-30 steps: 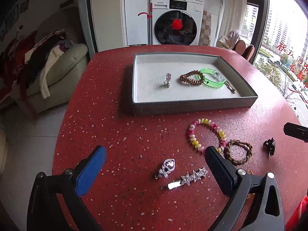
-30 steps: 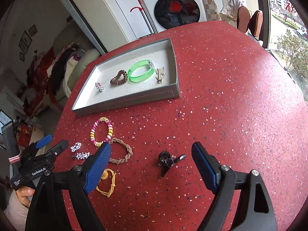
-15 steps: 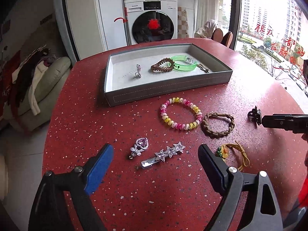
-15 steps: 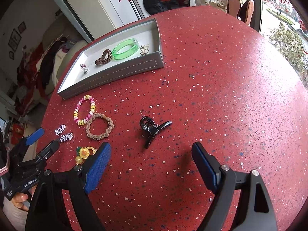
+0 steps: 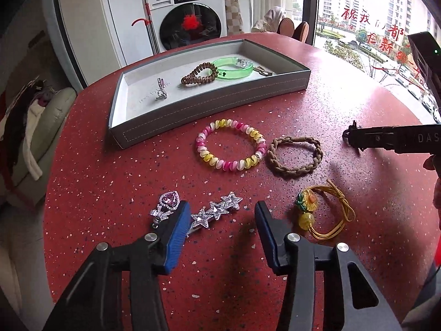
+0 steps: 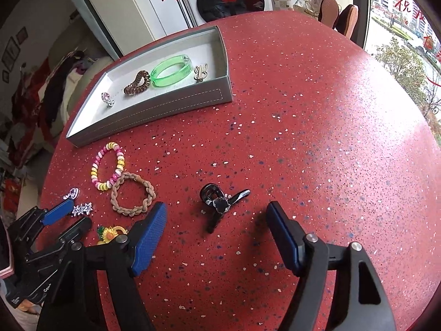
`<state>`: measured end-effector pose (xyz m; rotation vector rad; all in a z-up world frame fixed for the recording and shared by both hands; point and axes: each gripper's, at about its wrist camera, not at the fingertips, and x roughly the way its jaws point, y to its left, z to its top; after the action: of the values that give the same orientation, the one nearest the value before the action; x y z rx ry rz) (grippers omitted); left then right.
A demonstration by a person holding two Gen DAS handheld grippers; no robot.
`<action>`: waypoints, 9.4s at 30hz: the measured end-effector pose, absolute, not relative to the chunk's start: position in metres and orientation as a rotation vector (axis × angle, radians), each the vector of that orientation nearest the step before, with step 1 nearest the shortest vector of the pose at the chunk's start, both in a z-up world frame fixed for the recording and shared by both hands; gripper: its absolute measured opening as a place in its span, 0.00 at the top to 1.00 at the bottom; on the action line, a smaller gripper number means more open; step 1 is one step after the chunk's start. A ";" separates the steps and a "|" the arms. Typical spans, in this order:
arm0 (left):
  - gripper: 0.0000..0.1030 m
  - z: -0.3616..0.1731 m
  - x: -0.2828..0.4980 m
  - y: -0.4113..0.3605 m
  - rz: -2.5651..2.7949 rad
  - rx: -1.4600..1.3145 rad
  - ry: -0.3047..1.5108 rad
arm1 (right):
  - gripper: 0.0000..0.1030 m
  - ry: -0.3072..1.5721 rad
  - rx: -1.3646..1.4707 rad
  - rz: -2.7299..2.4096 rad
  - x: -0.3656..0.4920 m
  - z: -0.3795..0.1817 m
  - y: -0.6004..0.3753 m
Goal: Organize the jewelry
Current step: 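Grasp silver star hair clip with left tool while right tool grasps black claw clip, then carry star clip into grey tray and open left tool while right tool releases claw clip, then withdraw both tools from the tray toward the heart charm and sunflower hair tie, then grasp pink rhinestone heart charm with left tool while right tool grasps sunflower hair tie, then lower heart charm into tray and open left tool while right tool releases sunflower tie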
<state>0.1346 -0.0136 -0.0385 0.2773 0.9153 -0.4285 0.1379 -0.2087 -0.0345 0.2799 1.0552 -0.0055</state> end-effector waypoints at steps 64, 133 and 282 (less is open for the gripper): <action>0.66 0.019 0.151 0.007 -0.424 0.046 0.833 | 0.77 0.906 0.249 0.140 0.142 0.018 -0.206; 0.65 -0.014 0.317 -0.029 -0.223 0.133 0.863 | 0.45 0.965 0.283 0.187 0.304 -0.016 -0.190; 0.65 0.041 0.232 0.013 -0.293 -0.010 0.845 | 0.84 0.855 0.261 0.210 0.210 0.050 -0.204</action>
<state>0.2318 0.0135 0.0414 -0.0103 0.8454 -0.2930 0.2097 -0.2041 0.0502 0.2605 0.8555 0.2102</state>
